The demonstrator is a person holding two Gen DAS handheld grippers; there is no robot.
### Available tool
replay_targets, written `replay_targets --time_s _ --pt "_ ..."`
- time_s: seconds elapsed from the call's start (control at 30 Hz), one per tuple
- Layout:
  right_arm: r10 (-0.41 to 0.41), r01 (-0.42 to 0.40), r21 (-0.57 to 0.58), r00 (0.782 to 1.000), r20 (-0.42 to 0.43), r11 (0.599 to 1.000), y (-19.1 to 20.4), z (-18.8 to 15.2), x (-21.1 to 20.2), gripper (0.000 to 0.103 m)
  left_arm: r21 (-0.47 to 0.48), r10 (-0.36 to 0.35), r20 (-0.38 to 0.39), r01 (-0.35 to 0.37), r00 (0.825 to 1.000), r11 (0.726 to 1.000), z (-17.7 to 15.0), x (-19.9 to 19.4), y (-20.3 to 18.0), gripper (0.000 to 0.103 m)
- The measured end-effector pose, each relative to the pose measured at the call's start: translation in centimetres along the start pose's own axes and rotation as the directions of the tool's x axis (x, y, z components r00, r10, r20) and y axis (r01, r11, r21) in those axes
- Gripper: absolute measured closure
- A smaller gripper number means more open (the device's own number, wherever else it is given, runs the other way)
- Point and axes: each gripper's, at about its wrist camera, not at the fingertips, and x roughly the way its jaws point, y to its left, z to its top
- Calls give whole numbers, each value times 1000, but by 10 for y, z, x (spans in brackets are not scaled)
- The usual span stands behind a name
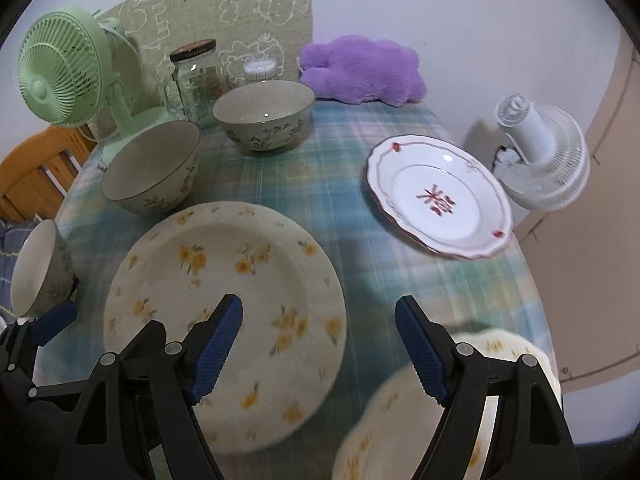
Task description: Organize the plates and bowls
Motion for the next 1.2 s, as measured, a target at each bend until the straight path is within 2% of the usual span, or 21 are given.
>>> replay_targets --time_s 0.23,0.43,0.6,0.8,0.97,1.2 --pt "32 -32 1 997 -73 999 -1 9 47 22 -2 28 -49 -28 998 1000 7 32 -3 6" --pt "63 -64 0 992 -110 998 2 8 67 22 4 29 -73 -29 997 1000 5 42 -4 10" --pt "88 -89 -3 990 -113 996 7 5 69 25 15 23 -82 -21 996 1000 5 41 -6 15" --pt "81 -80 15 988 -128 997 11 3 66 26 18 22 -86 -21 996 1000 1 38 -3 16" --pt "105 -106 -2 984 -147 994 19 -6 58 26 10 22 -113 -21 993 1000 -12 29 10 16" --pt "115 -124 -42 978 -177 991 33 -30 44 37 38 33 -129 -28 991 999 -36 15 24 19"
